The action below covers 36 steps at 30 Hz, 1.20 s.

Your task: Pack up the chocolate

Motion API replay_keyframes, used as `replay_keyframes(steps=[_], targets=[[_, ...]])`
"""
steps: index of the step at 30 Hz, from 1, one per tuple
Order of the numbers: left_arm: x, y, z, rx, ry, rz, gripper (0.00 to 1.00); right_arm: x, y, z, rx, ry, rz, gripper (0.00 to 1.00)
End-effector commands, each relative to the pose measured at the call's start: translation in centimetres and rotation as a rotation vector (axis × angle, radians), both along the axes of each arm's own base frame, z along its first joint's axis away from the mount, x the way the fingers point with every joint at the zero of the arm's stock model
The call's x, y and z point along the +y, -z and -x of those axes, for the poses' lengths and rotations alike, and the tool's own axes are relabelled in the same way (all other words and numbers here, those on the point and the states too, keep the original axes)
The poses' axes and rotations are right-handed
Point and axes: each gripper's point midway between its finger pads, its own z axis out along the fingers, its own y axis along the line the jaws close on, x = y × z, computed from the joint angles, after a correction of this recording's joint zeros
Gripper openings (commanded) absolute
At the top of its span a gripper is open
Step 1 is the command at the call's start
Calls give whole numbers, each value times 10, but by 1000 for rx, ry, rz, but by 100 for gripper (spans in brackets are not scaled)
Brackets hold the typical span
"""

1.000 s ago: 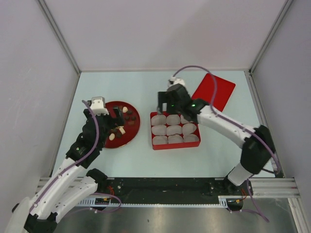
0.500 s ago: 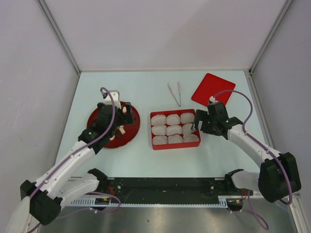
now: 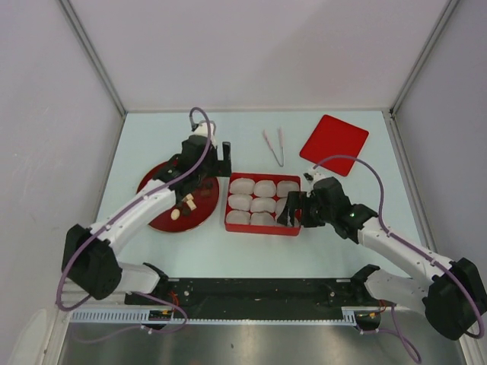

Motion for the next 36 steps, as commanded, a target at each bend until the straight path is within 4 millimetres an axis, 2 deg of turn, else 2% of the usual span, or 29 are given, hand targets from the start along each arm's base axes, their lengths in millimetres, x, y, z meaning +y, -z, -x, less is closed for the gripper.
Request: replay_keyframes(steps=[1,2,3,4,5,6,8,9,11,12,14,15,17,18,20,21,22,25,26,30,36], targets=[[-31,-10,-21,7,54,22,100,21,-21,12,-75,-111,-69,100],[-34,-7,-25,14,64,5,100,19,-23,13,-84,-107,-68,100],[-40,-16,-32,-2,70,5,100,15,-25,12,-93,-95,-60,100],[-47,-13,-33,8,85,-13,100,8,-23,11,-98,-69,-27,100],[-50,-1,-40,28,84,-49,100,1,-30,8,-130,-45,-26,100],[-56,-12,-47,9,82,-49,100,-5,-31,6,-143,-21,-13,100],[-67,5,-56,47,88,-95,100,-26,-35,-1,-172,66,25,100],[-71,-4,-64,35,71,-106,100,-35,-35,-4,-175,103,38,100],[-81,-2,-72,41,62,-119,100,-57,-33,-8,-180,196,92,100],[-90,4,-81,53,55,-138,100,-72,-37,-14,-203,256,113,100],[-99,11,-89,67,43,-151,100,-86,-36,-14,-203,306,143,100],[-110,14,-97,75,48,-160,100,-98,-37,-16,-209,350,161,100],[-118,20,-106,80,24,-173,100,-105,-39,-19,-222,374,171,100],[-126,29,-113,93,17,-188,100,-111,-40,-20,-226,393,177,100],[-131,33,-121,93,-22,-189,99,-113,-41,-21,-233,400,182,100],[-136,29,-128,85,-33,-178,97,-114,-41,-21,-236,402,185,100],[-139,45,-132,106,-48,-184,94,-114,-40,-21,-234,401,187,100],[-150,57,-145,95,-65,-165,83,-117,-38,-22,-230,403,204,99],[-154,56,-150,75,-69,-142,78,-117,-37,-22,-228,405,207,100],[-168,70,-161,58,-67,-95,72,-120,-36,-23,-231,408,224,100],[-185,94,-172,49,-55,-31,71,-122,-34,-24,-229,405,239,100]])
